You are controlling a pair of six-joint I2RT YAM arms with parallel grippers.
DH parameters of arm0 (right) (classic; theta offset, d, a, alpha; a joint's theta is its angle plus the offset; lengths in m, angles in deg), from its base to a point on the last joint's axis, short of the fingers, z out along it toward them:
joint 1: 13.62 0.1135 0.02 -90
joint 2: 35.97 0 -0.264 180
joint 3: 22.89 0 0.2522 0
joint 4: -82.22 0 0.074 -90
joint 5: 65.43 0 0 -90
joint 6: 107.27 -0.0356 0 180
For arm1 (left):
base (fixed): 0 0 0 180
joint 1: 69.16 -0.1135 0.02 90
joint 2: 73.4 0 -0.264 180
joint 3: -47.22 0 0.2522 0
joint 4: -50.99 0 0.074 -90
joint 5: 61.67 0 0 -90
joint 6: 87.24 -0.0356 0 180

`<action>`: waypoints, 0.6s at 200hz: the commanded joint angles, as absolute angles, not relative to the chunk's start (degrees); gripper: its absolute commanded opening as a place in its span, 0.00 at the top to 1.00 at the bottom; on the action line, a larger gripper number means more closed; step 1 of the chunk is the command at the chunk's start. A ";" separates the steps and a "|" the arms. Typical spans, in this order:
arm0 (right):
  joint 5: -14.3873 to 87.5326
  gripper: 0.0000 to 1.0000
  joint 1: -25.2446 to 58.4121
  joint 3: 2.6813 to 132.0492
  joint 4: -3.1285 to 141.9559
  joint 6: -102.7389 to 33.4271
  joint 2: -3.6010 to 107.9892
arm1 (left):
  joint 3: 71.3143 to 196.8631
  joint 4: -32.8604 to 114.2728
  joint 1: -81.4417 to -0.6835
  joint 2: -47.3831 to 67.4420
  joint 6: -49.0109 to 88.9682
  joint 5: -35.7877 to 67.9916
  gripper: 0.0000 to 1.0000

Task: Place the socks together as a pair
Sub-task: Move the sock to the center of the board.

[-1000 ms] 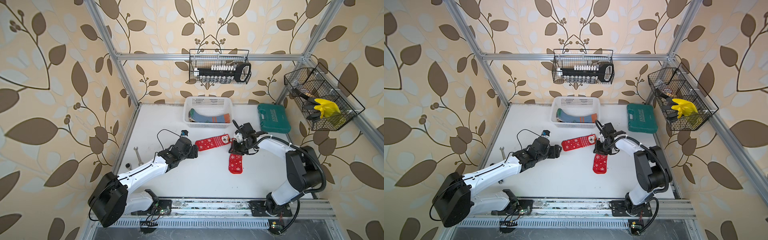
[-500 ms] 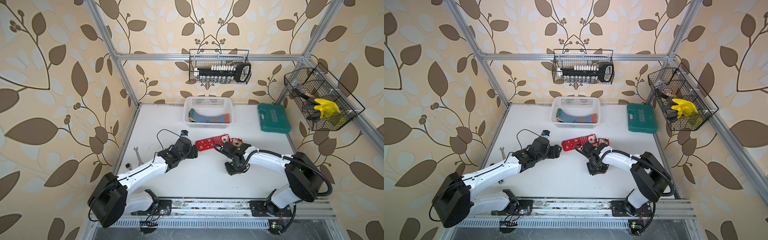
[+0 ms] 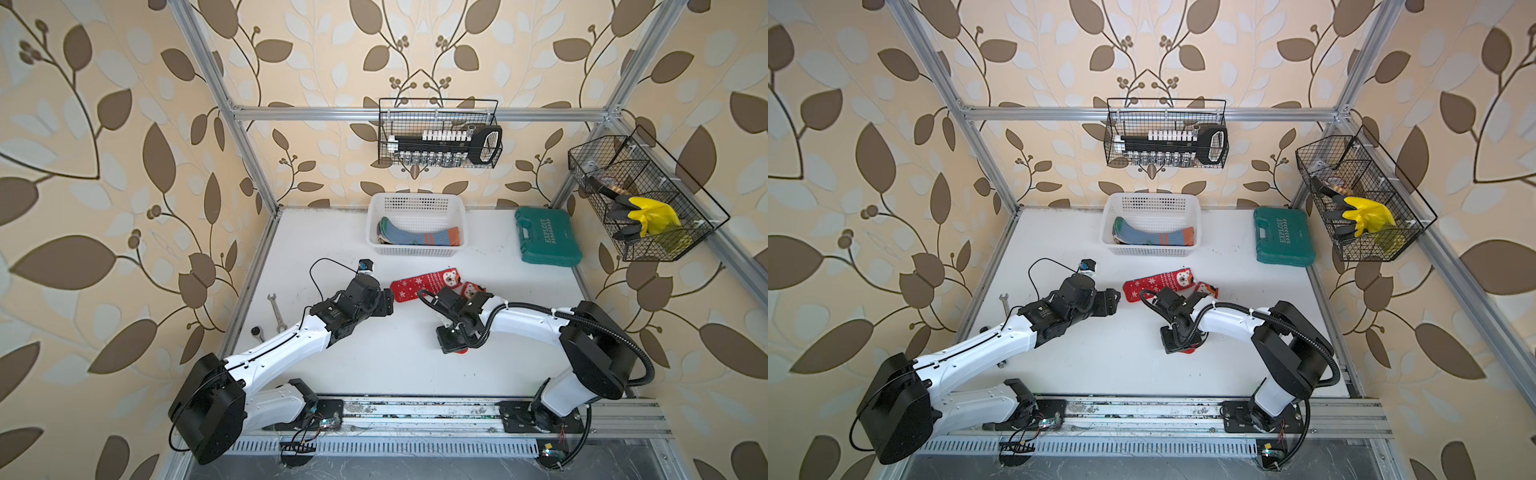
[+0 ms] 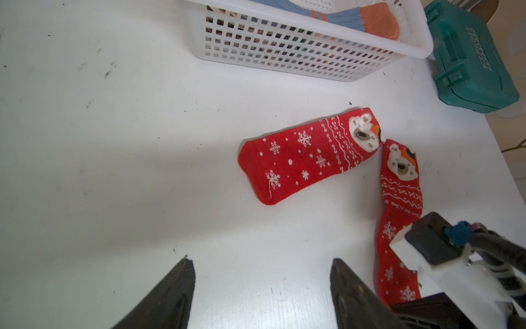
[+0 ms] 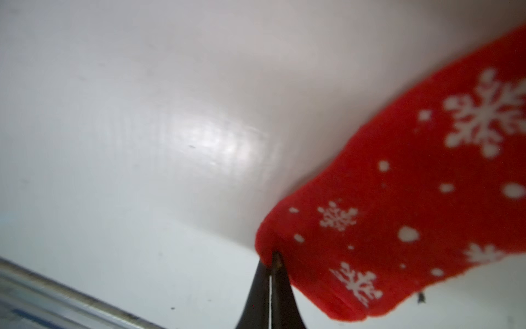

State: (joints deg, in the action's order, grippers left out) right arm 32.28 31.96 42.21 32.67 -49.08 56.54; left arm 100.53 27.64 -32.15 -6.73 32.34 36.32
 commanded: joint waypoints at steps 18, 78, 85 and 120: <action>44.34 1.00 32.47 49.87 44.31 -51.71 61.48 | 101.77 26.01 -32.98 -8.42 31.85 38.60 0.24; 47.49 1.00 31.28 64.27 55.46 -56.20 77.46 | 101.59 24.23 -33.50 -9.64 31.88 39.74 0.24; 46.99 0.99 30.99 65.47 55.50 -56.25 78.05 | 101.59 24.01 -33.48 -9.53 31.90 39.76 0.24; 45.08 0.69 27.19 62.20 55.44 -54.79 72.26 | 102.75 20.99 -33.49 -7.12 32.31 38.88 0.21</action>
